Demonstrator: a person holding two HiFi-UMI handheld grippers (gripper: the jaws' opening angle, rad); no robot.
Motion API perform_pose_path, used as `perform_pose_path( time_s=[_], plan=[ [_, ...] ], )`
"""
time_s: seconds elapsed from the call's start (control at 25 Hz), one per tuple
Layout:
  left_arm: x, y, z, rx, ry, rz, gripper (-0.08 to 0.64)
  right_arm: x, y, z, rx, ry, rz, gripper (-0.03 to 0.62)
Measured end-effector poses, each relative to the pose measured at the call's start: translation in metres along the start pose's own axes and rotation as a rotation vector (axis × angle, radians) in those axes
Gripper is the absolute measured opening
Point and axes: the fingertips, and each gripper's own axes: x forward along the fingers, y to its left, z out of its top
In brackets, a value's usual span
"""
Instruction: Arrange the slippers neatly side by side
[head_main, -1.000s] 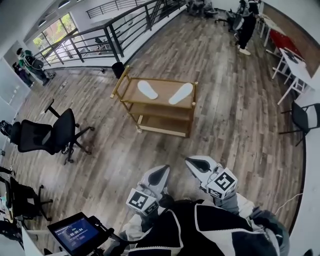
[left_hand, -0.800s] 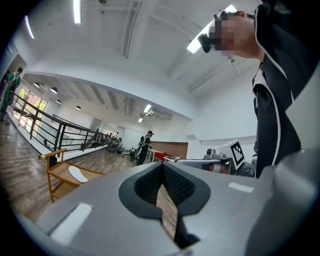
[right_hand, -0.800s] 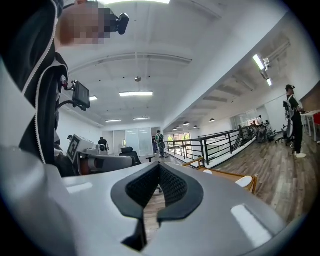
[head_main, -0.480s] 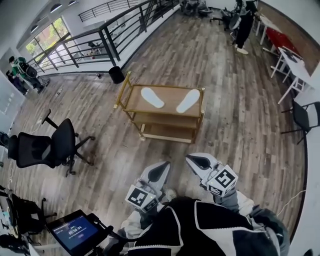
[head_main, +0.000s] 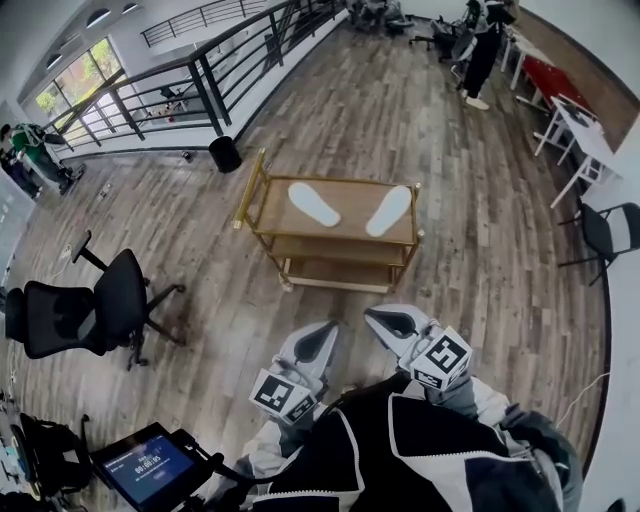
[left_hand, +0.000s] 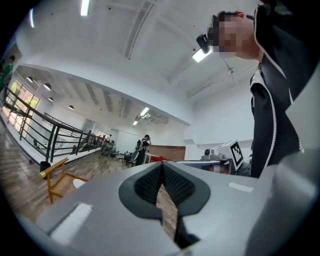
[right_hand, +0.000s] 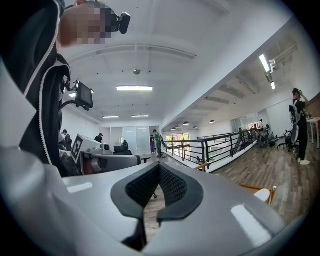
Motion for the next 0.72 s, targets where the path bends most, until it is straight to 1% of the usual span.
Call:
perform_pose_path(
  time_s=[0.12, 0.28, 0.52, 0.6, 0.72],
  plan=[
    [0.002, 0.015, 0.002, -0.011, -0.006, -0.005, 0.018, 0.013, -0.007, 0.002, -0.01, 0.02, 0.0, 0.005],
    [0.013, 0.035, 0.005, -0.015, -0.009, -0.015, 0.018, 0.032, -0.023, 0.012, -0.02, 0.018, -0.001, 0.005],
    [0.038, 0.072, 0.001, -0.025, 0.006, -0.009, 0.018, 0.068, -0.06, 0.004, -0.008, 0.037, 0.039, 0.005],
    [0.052, 0.083, -0.001, -0.016, 0.012, -0.007, 0.018, 0.081, -0.079, 0.003, -0.007, 0.035, 0.061, 0.005],
    [0.073, 0.106, 0.003, -0.026, 0.001, 0.015, 0.018, 0.102, -0.103, 0.004, -0.004, 0.036, 0.104, 0.005]
  ],
)
